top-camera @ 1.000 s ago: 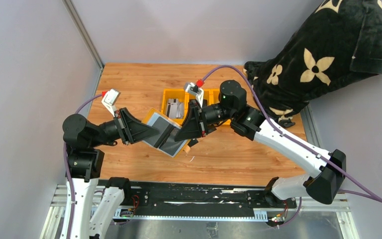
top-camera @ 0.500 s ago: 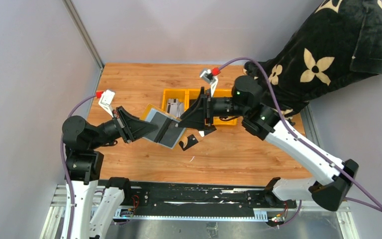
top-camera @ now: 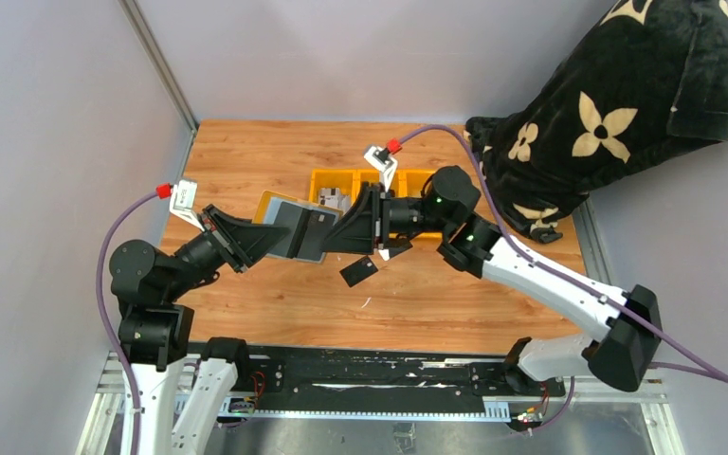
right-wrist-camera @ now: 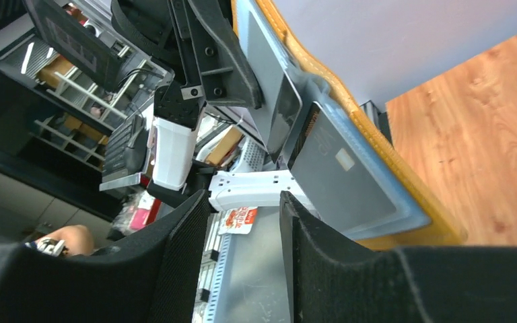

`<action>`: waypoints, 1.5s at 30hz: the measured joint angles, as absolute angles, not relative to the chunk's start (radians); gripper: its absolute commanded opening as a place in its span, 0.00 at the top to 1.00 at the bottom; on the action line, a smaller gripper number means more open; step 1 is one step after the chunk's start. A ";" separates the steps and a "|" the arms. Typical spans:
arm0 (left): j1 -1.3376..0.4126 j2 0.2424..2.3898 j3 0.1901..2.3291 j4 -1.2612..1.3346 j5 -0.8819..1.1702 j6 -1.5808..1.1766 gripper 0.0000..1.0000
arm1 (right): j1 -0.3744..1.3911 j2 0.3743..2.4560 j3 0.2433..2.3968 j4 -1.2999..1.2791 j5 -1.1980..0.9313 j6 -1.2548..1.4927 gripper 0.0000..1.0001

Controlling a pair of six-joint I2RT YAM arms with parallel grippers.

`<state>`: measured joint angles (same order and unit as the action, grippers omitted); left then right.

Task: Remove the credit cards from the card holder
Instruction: Remove the credit card from the card holder.

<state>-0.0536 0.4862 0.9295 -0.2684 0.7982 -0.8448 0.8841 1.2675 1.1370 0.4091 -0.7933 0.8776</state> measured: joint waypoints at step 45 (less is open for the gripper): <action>-0.054 0.474 0.910 -0.256 0.834 -0.990 0.96 | 0.916 1.509 1.095 0.920 -0.868 1.214 1.00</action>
<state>-0.0536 0.4740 0.9104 -0.2562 0.8341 -0.9901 0.9157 1.5089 1.0946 0.9195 -0.8684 1.2137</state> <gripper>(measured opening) 0.104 0.007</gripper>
